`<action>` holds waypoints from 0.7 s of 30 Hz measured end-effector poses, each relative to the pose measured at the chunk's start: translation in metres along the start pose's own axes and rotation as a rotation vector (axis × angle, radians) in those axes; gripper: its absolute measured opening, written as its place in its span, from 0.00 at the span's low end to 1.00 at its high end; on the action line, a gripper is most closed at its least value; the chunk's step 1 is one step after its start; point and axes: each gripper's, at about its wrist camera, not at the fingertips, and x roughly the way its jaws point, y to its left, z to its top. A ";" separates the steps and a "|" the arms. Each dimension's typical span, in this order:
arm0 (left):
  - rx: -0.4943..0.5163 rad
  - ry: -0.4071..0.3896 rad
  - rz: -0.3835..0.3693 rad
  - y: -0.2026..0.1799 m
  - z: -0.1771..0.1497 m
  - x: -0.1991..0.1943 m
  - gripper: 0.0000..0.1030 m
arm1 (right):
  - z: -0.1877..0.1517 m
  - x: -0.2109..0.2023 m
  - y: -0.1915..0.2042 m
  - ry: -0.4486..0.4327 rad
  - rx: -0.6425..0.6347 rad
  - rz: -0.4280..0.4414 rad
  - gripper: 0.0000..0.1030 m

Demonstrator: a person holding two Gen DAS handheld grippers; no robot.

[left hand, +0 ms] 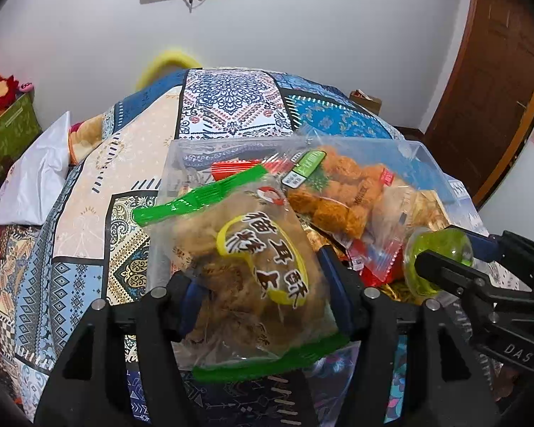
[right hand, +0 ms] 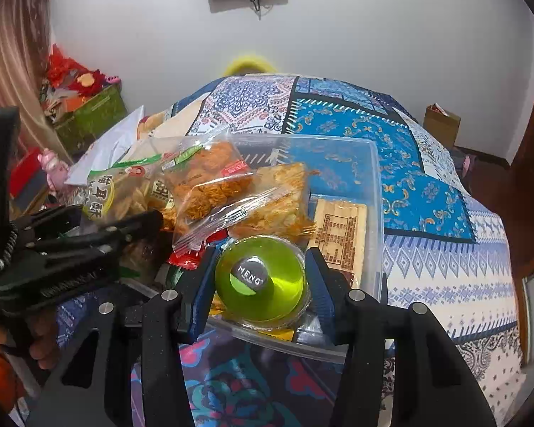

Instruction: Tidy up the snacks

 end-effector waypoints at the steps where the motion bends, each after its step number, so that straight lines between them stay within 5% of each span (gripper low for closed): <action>1: 0.004 0.014 -0.012 0.000 0.000 -0.001 0.63 | 0.000 -0.002 0.000 0.002 0.004 0.003 0.47; 6: -0.011 0.024 -0.079 -0.003 0.006 -0.020 0.68 | 0.002 -0.020 -0.001 -0.028 0.026 0.029 0.51; 14: 0.060 -0.140 0.010 -0.022 0.013 -0.095 0.71 | 0.007 -0.083 0.003 -0.123 0.025 0.043 0.52; 21: 0.057 -0.310 -0.012 -0.033 0.004 -0.186 0.71 | 0.006 -0.162 0.013 -0.261 0.026 0.058 0.52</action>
